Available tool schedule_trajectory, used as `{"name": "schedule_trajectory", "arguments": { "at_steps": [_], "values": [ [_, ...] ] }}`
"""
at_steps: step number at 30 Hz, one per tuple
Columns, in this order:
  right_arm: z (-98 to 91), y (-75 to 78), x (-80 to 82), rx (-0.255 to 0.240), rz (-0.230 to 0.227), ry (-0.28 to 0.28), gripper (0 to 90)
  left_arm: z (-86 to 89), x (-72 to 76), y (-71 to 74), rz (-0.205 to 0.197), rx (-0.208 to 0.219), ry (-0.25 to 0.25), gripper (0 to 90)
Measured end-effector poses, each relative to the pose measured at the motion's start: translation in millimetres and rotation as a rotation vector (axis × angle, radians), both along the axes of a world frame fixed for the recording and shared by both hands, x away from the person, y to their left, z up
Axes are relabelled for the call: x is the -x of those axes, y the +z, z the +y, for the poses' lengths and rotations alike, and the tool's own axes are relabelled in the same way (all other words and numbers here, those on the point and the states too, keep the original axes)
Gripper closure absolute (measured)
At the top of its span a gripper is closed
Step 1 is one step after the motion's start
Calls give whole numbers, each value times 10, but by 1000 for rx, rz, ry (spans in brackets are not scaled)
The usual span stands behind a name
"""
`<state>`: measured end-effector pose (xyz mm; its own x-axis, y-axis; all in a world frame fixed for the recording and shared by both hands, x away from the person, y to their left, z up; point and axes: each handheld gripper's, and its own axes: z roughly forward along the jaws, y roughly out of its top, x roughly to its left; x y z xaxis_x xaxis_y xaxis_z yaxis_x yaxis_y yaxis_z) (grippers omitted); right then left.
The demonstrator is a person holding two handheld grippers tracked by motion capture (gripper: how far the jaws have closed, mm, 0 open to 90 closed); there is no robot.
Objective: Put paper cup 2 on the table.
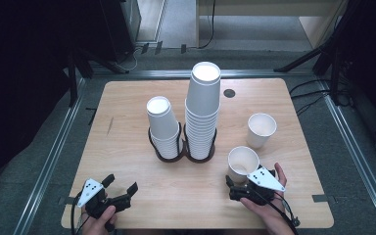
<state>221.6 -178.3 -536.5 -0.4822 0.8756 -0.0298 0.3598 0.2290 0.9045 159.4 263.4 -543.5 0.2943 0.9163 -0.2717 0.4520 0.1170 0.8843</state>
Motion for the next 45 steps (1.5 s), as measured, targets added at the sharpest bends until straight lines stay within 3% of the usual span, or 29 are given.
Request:
{"name": "schedule_trajectory", "arguments": {
  "at_steps": [8, 21, 27, 39, 45],
  "values": [
    [-101, 71, 111, 13, -19, 24, 0, 34, -2, 3, 0, 12, 10, 13],
    [-385, 183, 324, 10, -61, 8, 0, 44, -32, 2, 2, 20, 15, 13],
    [-585, 229, 403, 0, -76, -30, 0, 44, -45, -11, 7, 9, 16, 13],
    [-913, 235, 299, -27, -89, -152, 0, 85, -45, -30, 11, -15, 37, 13],
    [-1091, 209, 249, -34, -85, -219, 0, 175, -48, -33, 18, -2, 66, 13]
  ]
}}
